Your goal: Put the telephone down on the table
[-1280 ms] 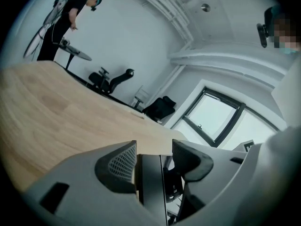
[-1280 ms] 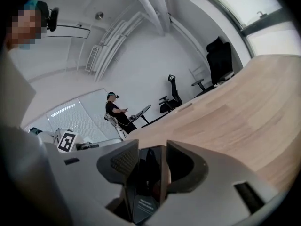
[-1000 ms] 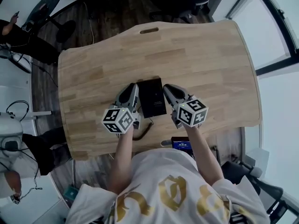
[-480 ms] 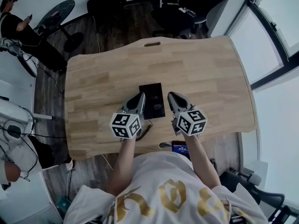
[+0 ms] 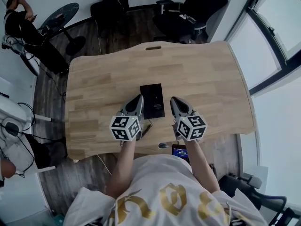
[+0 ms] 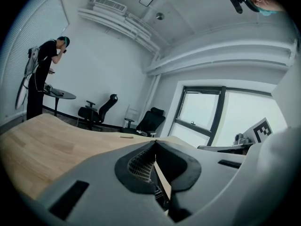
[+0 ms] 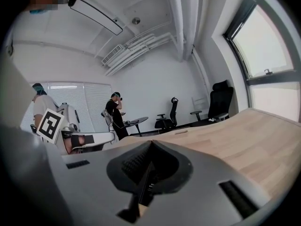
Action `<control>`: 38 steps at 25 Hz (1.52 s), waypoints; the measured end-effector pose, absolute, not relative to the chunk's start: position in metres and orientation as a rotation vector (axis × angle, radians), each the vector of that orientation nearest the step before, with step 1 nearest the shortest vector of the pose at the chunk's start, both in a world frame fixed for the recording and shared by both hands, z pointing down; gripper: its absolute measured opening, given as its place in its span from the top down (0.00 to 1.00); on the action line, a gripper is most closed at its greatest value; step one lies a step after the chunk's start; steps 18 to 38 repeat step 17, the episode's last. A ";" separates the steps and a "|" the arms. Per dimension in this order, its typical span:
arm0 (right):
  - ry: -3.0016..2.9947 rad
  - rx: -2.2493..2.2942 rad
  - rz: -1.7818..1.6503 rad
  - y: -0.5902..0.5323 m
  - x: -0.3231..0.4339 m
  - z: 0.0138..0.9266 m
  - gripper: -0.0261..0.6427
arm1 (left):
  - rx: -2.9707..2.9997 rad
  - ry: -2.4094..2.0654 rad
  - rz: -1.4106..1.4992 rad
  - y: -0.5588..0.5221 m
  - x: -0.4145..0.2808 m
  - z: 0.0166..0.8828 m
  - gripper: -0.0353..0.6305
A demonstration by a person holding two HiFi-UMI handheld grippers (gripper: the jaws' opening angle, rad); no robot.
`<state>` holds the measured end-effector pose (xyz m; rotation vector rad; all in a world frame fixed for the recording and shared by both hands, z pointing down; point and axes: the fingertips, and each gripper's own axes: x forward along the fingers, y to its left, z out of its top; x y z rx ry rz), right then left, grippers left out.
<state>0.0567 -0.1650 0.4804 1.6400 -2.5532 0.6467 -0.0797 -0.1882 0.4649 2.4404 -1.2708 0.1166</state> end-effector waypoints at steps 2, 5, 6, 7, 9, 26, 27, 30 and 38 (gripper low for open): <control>-2.553 1.640 0.658 -0.161 0.058 0.482 0.94 | 2.433 -1.273 0.111 -0.187 -0.081 0.465 0.93; -2.543 1.658 0.675 -0.159 0.064 0.483 0.94 | 2.424 -1.273 0.110 -0.189 -0.083 0.465 0.93; -2.539 1.665 0.674 -0.159 0.065 0.482 0.94 | 2.420 -1.275 0.112 -0.189 -0.084 0.466 0.93; -2.536 1.670 0.666 -0.159 0.067 0.481 0.94 | 2.413 -1.276 0.113 -0.190 -0.085 0.467 0.93; -2.539 1.682 0.629 -0.160 0.069 0.476 0.94 | 2.401 -1.279 0.114 -0.190 -0.086 0.469 0.93; -2.542 1.682 0.604 -0.159 0.071 0.480 0.94 | 2.434 -1.239 0.147 -0.192 -0.076 0.479 0.93; -2.542 1.682 0.604 -0.159 0.071 0.480 0.94 | 2.434 -1.239 0.147 -0.192 -0.076 0.479 0.93; -2.542 1.682 0.604 -0.159 0.071 0.480 0.94 | 2.434 -1.239 0.147 -0.192 -0.076 0.479 0.93; -2.542 1.682 0.604 -0.159 0.071 0.480 0.94 | 2.434 -1.239 0.147 -0.192 -0.076 0.479 0.93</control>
